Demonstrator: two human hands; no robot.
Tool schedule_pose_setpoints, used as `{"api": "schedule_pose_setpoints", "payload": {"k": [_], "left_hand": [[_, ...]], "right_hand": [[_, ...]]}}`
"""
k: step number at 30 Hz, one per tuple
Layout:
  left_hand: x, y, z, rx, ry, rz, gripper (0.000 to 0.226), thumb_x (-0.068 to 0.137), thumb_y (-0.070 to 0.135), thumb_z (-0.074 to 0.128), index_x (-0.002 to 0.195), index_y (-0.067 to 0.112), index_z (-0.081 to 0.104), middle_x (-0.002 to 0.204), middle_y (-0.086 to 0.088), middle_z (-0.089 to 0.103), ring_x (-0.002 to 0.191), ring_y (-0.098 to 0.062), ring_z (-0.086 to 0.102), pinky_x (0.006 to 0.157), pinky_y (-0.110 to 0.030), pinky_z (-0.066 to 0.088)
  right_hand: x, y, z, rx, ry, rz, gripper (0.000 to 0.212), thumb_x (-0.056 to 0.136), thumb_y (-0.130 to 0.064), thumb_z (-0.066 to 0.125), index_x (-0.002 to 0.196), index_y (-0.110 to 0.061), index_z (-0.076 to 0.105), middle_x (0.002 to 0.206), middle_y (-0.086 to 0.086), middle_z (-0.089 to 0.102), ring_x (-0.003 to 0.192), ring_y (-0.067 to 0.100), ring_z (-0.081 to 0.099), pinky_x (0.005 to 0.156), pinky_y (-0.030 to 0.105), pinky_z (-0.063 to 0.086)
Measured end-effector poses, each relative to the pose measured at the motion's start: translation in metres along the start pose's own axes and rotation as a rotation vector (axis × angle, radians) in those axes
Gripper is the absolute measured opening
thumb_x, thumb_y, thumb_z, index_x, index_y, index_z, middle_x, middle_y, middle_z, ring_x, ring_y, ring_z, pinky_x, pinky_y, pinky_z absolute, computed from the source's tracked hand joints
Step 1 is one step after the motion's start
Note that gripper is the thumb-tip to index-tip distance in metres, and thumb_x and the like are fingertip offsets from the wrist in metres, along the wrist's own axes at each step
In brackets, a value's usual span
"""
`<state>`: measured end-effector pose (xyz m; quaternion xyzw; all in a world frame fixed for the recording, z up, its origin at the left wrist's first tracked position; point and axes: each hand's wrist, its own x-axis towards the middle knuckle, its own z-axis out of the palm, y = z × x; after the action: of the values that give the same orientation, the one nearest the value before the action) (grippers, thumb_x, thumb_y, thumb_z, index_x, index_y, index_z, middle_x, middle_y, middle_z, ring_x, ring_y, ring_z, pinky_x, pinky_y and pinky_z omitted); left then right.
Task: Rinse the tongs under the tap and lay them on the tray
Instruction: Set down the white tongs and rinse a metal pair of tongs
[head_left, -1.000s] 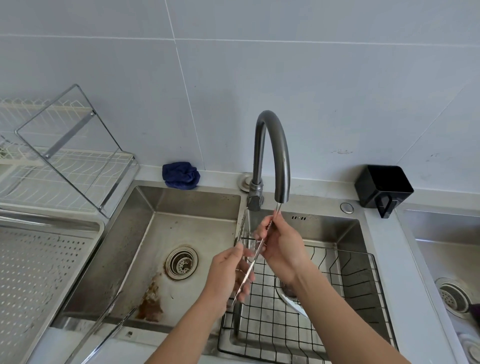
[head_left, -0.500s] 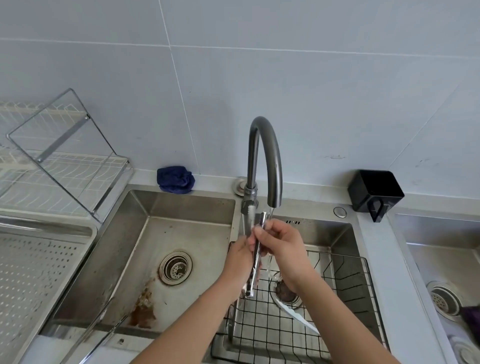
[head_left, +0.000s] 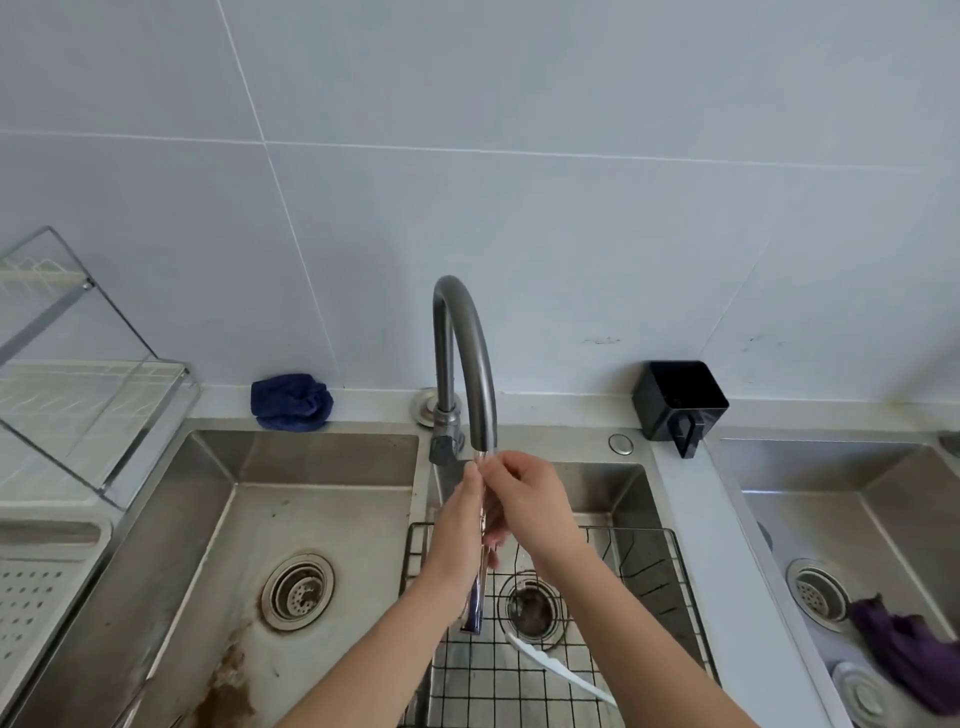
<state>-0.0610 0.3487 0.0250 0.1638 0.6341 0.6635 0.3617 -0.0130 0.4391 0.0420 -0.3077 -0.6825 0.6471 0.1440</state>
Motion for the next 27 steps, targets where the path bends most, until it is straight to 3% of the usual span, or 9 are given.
{"api": "schedule_pose_setpoints", "payload": {"k": [3,5,10,13,17,19,22,25,27], "left_hand": [[-0.001,0.001,0.002,-0.015,-0.024,-0.013,0.061,0.087,0.078,0.028,0.085,0.040,0.076,0.052,0.002,0.051,0.046,-0.013,0.050,0.042,-0.031,0.045],[-0.001,0.001,0.001,0.028,-0.013,0.003,0.059,0.083,0.081,0.029,0.079,0.042,0.073,0.050,0.002,0.051,0.043,-0.016,0.051,0.038,-0.029,0.044],[-0.001,-0.006,-0.005,0.094,0.036,0.037,0.043,0.080,0.077,0.043,0.090,0.042,0.066,0.073,-0.011,0.064,0.045,-0.025,0.059,0.037,-0.029,0.045],[0.003,-0.007,-0.007,0.109,0.056,0.060,0.046,0.082,0.072,0.051,0.100,0.031,0.059,0.076,-0.010,0.071,0.050,-0.031,0.066,0.043,-0.036,0.053],[0.007,-0.006,-0.009,0.083,0.124,0.057,0.032,0.091,0.060,0.052,0.095,0.031,0.063,0.080,-0.012,0.074,0.064,-0.036,0.072,0.054,-0.043,0.058],[0.009,-0.005,-0.010,0.045,0.168,0.012,0.032,0.097,0.051,0.050,0.100,0.022,0.064,0.084,-0.013,0.077,0.070,-0.036,0.075,0.055,-0.043,0.060],[0.012,-0.004,-0.009,-0.084,0.231,-0.068,0.032,0.106,0.036,0.047,0.104,0.009,0.064,0.079,-0.010,0.077,0.066,-0.031,0.074,0.051,-0.038,0.057],[0.014,-0.001,0.000,-0.214,0.275,-0.116,0.027,0.106,0.029,0.049,0.104,0.013,0.071,0.065,0.000,0.070,0.061,-0.019,0.070,0.052,-0.033,0.056],[0.016,0.000,0.008,-0.205,0.284,-0.122,0.024,0.104,0.019,0.052,0.104,0.024,0.075,0.062,0.003,0.065,0.062,-0.017,0.065,0.058,-0.032,0.057]], "right_hand": [[-0.001,-0.006,0.001,-0.118,-0.038,-0.002,0.046,0.104,-0.044,0.051,0.068,-0.016,0.060,0.052,0.004,0.062,0.039,0.019,0.061,0.037,0.024,0.045],[-0.001,-0.010,-0.003,-0.079,-0.051,-0.003,0.041,0.104,-0.034,0.053,0.066,-0.022,0.060,0.053,0.003,0.062,0.040,0.017,0.060,0.039,0.026,0.048],[0.002,-0.015,-0.014,0.171,0.001,-0.010,0.012,0.091,-0.007,0.074,0.081,-0.008,0.067,0.064,0.002,0.064,0.054,0.015,0.063,0.052,0.029,0.056],[0.000,-0.012,-0.013,0.162,0.021,-0.010,0.018,0.093,-0.016,0.075,0.084,-0.001,0.068,0.067,0.010,0.070,0.057,0.021,0.066,0.051,0.030,0.055],[-0.006,-0.003,-0.015,0.099,0.065,-0.006,0.024,0.097,-0.022,0.069,0.081,-0.004,0.067,0.066,0.016,0.068,0.057,0.030,0.062,0.048,0.036,0.055],[-0.011,0.006,-0.016,-0.078,0.212,-0.017,0.025,0.094,-0.028,0.070,0.076,-0.013,0.065,0.065,0.008,0.066,0.057,0.018,0.061,0.054,0.040,0.057],[-0.024,0.019,-0.011,-0.197,0.343,-0.001,0.024,0.088,-0.043,0.074,0.086,-0.024,0.059,0.072,-0.007,0.060,0.064,0.005,0.056,0.063,0.029,0.050],[-0.035,0.026,0.002,-0.137,0.155,0.119,0.038,0.092,-0.052,0.066,0.119,-0.027,0.057,0.099,-0.007,0.068,0.090,0.010,0.068,0.084,0.039,0.059],[-0.040,0.029,0.009,0.048,-0.002,0.185,0.032,0.099,-0.049,0.057,0.127,-0.035,0.056,0.109,0.000,0.073,0.094,0.023,0.075,0.081,0.050,0.063]]}}
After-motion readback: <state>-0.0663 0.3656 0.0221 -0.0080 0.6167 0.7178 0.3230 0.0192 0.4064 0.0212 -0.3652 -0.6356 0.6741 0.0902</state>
